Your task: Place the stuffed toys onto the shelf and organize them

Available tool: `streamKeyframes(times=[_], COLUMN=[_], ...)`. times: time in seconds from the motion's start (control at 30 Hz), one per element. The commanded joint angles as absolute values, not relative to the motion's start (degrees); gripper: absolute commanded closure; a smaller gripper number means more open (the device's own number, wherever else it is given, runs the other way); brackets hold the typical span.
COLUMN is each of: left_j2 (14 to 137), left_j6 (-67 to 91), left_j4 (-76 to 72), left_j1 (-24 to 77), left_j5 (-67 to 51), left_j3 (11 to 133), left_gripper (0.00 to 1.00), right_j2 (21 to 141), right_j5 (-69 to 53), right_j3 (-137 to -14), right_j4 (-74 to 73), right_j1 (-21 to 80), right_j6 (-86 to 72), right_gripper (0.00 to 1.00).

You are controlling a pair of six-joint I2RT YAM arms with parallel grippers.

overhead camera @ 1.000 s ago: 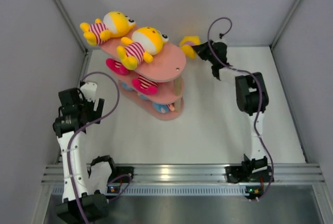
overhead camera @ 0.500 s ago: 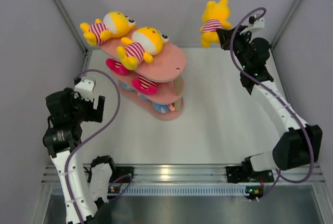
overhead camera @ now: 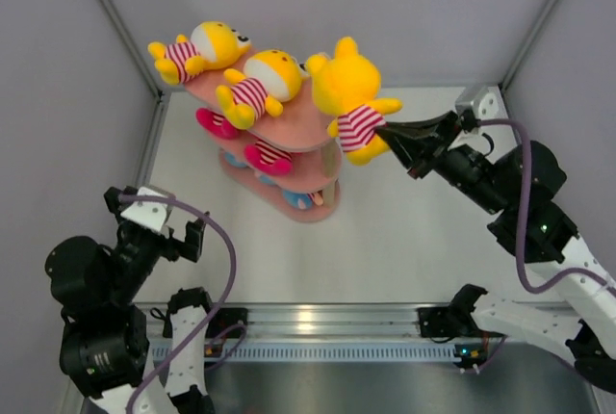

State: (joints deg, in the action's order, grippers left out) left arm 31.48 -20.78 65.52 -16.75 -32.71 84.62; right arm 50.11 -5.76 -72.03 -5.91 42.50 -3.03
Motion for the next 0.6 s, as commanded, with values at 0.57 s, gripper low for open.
streamKeyframes(times=[0.57], left_j2=[26.19], left_j6=[-13.09], left_j4=[67.32], left_j1=[-16.87], left_j5=[-51.14], left_j3=[88.16], left_gripper=[0.02], right_j2=[57.47], right_j5=[-28.65], right_j3=[-72.96], right_j4=[-3.71], right_j1=[62.84], right_j6=[-0.53], right_gripper=[1.00])
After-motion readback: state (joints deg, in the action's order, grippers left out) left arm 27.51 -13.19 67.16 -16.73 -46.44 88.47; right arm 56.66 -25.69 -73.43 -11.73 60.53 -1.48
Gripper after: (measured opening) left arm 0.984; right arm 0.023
